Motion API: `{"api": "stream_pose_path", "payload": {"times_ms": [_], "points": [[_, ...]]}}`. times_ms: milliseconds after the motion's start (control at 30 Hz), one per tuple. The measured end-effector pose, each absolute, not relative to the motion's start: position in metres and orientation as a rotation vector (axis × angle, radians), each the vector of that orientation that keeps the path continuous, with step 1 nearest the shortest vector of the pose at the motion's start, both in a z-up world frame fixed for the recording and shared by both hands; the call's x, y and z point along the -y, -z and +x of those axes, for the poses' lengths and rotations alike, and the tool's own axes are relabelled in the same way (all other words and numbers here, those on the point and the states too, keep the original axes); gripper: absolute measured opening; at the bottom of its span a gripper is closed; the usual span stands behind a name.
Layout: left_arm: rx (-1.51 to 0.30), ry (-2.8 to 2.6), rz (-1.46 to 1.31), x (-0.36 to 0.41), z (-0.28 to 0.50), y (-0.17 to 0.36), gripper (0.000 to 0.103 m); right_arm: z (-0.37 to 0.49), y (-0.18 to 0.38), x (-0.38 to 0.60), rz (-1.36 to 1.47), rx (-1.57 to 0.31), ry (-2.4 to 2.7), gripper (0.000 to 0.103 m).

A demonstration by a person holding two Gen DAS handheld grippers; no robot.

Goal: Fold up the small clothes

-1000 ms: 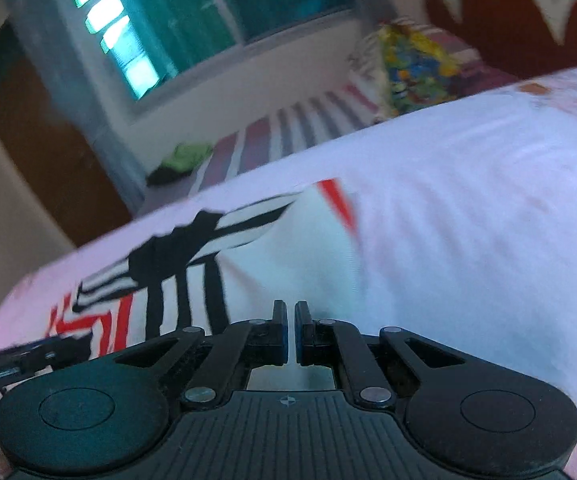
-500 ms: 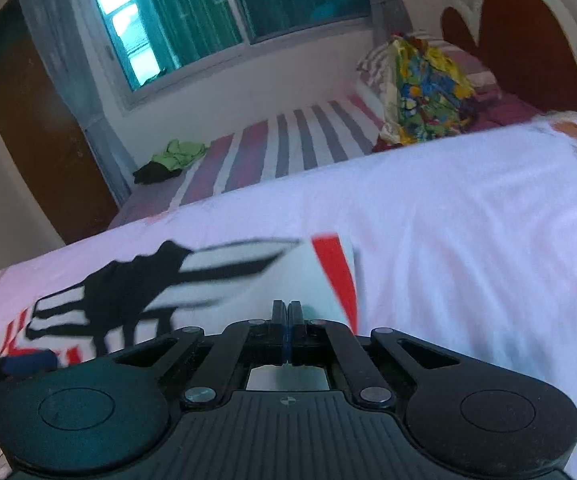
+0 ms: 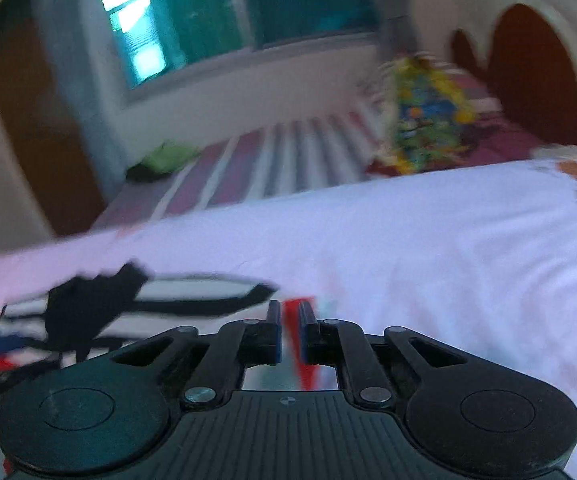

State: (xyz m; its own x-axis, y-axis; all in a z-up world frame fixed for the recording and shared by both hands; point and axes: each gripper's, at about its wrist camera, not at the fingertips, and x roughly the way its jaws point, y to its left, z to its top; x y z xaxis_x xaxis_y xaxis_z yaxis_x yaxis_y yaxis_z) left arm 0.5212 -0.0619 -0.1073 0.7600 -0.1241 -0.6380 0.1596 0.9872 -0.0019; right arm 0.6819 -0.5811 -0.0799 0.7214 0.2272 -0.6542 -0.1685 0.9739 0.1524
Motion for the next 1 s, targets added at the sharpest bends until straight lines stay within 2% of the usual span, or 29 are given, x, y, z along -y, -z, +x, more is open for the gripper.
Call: {"api": "stream_pose_path", "payload": {"times_ms": [67,100,133,200,300,400,433,633,700,867,900,933,967,1000], "points": [[-0.756,0.134,0.020,0.072,0.539,0.122,0.070,0.684,0.089,0.584,0.111,-0.723,-0.202,0.008],[-0.786,0.124,0.012,0.074,0.545,0.131,0.074,0.685,0.088,0.585,0.124,-0.729,-0.196,0.008],[-0.757,0.122,0.024,0.075,0.544,0.132,0.075,0.682,0.084,0.586,0.132,-0.736,-0.188,0.008],[-0.760,0.100,0.022,0.072,0.540,0.123,0.070,0.667,0.073,0.587,0.162,-0.717,-0.227,0.008],[-0.714,0.077,0.002,0.060,0.514,0.113,0.070,0.634,0.063,0.582,0.126,-0.703,-0.282,0.008],[-0.763,0.054,0.023,0.052,0.498,0.129,0.074,0.618,0.082,0.571,0.071,-0.744,-0.276,0.008],[-0.726,0.061,0.013,0.049,0.493,0.131,0.075,0.616,0.084,0.570,0.070,-0.731,-0.270,0.008],[-0.656,-0.038,-0.022,0.004,0.447,0.111,0.071,0.595,0.058,0.562,0.115,-0.707,-0.291,0.008],[-0.697,-0.083,-0.042,-0.016,0.432,0.115,0.066,0.586,0.063,0.556,0.104,-0.739,-0.323,0.008],[-0.661,-0.173,-0.207,-0.074,0.406,0.109,0.063,0.570,0.076,0.545,0.118,-0.770,-0.307,0.008],[-0.666,-0.177,-0.260,-0.085,0.406,0.111,0.060,0.569,0.077,0.544,0.131,-0.769,-0.297,0.008],[-0.685,-0.148,-0.299,-0.091,0.411,0.115,0.050,0.567,0.078,0.544,0.144,-0.768,-0.288,0.008],[-0.709,-0.105,-0.345,-0.097,0.416,0.120,0.045,0.564,0.078,0.544,0.155,-0.768,-0.279,0.008],[-0.701,-0.081,-0.373,-0.101,0.420,0.121,0.044,0.566,0.078,0.543,0.163,-0.770,-0.267,0.008]]}}
